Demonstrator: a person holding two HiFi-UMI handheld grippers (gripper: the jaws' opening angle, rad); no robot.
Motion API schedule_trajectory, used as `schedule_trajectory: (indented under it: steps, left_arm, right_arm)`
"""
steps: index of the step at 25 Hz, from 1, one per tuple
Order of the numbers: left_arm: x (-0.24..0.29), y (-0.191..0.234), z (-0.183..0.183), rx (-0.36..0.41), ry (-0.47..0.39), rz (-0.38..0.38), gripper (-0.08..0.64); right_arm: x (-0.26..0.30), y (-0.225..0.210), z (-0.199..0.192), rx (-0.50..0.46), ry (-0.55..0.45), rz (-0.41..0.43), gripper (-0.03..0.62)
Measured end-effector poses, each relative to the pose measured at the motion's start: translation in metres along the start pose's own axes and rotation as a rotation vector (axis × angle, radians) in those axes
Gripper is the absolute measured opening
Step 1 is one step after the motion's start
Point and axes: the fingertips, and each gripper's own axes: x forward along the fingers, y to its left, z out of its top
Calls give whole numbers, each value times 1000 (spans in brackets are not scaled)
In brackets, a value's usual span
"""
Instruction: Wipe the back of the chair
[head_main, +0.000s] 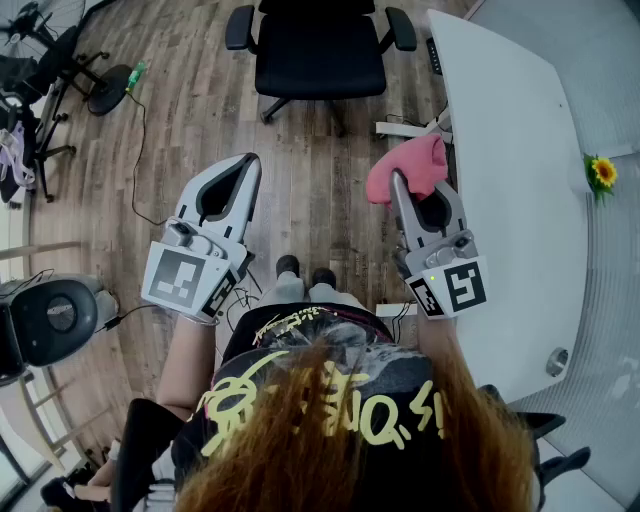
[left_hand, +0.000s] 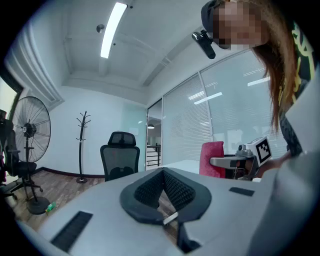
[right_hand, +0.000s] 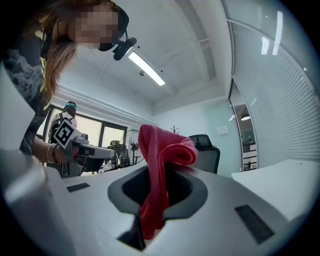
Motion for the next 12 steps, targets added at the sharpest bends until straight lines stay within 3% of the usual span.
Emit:
schedule_trajectory:
  steps: [12]
  left_arm:
    - [0, -1, -5, -4, 5, -15, -6]
  right_arm:
    - [3, 8, -5, 3, 12, 13, 61]
